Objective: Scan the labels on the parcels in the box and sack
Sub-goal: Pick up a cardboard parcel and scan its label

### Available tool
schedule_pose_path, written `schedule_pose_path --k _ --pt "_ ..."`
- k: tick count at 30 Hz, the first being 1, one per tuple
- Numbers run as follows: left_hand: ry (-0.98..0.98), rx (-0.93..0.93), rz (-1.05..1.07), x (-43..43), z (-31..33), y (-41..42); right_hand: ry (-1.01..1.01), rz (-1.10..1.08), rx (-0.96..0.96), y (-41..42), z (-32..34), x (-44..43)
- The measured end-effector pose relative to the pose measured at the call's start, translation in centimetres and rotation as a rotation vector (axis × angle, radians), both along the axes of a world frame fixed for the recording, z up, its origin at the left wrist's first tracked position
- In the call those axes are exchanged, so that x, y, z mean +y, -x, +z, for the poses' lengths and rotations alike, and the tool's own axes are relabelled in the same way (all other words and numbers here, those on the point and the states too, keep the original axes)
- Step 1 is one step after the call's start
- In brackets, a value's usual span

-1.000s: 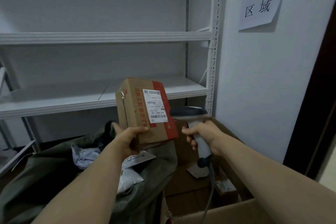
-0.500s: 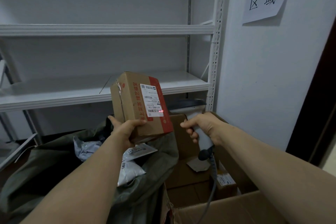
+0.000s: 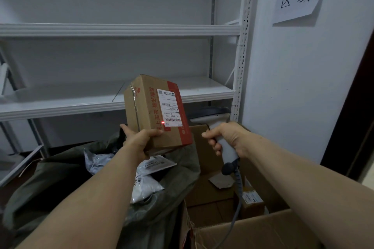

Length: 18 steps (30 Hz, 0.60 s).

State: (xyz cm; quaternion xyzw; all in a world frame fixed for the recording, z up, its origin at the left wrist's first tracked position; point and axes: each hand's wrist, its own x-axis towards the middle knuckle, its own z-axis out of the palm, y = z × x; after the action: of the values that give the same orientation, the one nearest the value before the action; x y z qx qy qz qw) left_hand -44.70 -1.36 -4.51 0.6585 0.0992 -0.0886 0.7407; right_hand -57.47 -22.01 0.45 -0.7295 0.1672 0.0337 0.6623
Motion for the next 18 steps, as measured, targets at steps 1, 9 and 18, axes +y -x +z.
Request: schedule_pose_path --k 1,9,18 --pt "-0.007 0.001 0.003 0.07 -0.06 -0.17 -0.003 -0.002 -0.001 -0.04 0.10 0.03" --pt "-0.013 -0.001 0.009 0.48 -0.30 -0.84 -0.034 -0.004 0.006 -0.23 0.26 0.29" --pt "-0.022 -0.026 0.014 0.80 -0.21 -1.17 -0.058 -0.026 -0.006 -0.20 0.69 0.43"
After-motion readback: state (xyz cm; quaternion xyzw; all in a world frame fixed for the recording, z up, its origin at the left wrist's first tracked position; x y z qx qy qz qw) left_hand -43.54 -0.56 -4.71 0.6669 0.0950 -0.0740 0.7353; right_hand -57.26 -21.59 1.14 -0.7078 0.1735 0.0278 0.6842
